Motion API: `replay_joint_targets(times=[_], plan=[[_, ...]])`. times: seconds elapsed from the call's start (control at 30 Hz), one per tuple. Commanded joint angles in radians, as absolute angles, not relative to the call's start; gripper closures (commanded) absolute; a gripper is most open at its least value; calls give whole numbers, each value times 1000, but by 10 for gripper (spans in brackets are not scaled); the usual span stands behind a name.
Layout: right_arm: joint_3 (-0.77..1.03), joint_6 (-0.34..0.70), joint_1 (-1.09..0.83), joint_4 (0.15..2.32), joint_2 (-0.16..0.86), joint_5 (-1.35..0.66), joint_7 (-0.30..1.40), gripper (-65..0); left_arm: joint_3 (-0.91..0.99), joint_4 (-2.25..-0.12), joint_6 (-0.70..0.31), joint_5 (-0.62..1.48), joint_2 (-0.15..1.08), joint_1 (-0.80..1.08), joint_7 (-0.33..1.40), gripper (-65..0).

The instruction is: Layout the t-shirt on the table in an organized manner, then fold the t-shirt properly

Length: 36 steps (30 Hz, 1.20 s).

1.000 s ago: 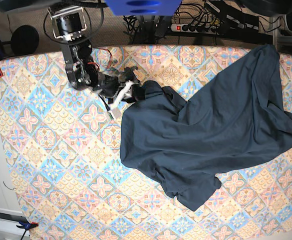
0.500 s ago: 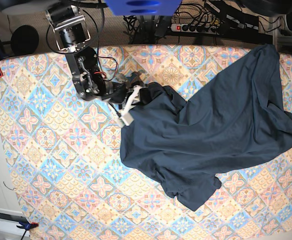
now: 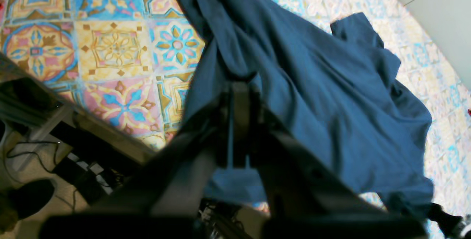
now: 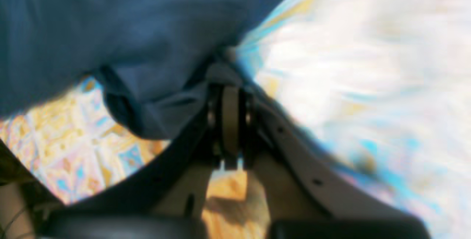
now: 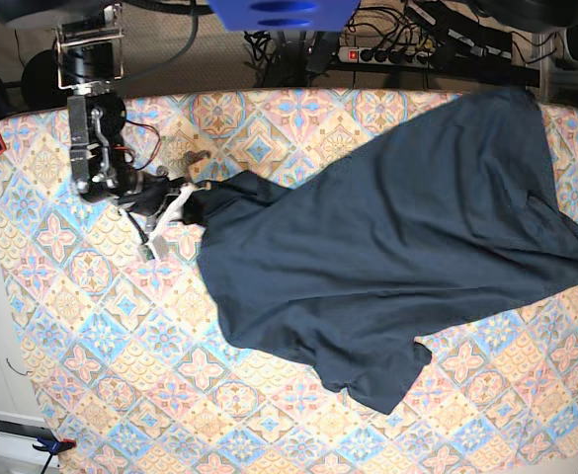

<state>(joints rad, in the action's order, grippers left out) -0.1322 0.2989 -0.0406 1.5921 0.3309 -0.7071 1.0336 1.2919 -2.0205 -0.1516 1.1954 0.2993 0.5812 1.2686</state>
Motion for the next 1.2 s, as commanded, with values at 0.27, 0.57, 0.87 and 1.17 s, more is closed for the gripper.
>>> replay_joint_targets(times=[0.27, 0.57, 0.87, 1.17], plan=[[159, 309, -153, 1701, 392, -725, 1113, -7, 1150, -2029, -153, 1092, 317, 578, 1247, 0], [202, 309, -189, 1699, 392, -722, 1113, -68, 1041, -1929, -153, 1018, 314, 585, 1253, 0], [274, 308, -185, 1689, 392, -720, 1112, -167, 840, -1956, -206, 1000, 295, 664, 1245, 0], [269, 308, -137, 1689, 392, -720, 1113, -166, 743, -1891, -206, 921, 234, 450, 1244, -241]])
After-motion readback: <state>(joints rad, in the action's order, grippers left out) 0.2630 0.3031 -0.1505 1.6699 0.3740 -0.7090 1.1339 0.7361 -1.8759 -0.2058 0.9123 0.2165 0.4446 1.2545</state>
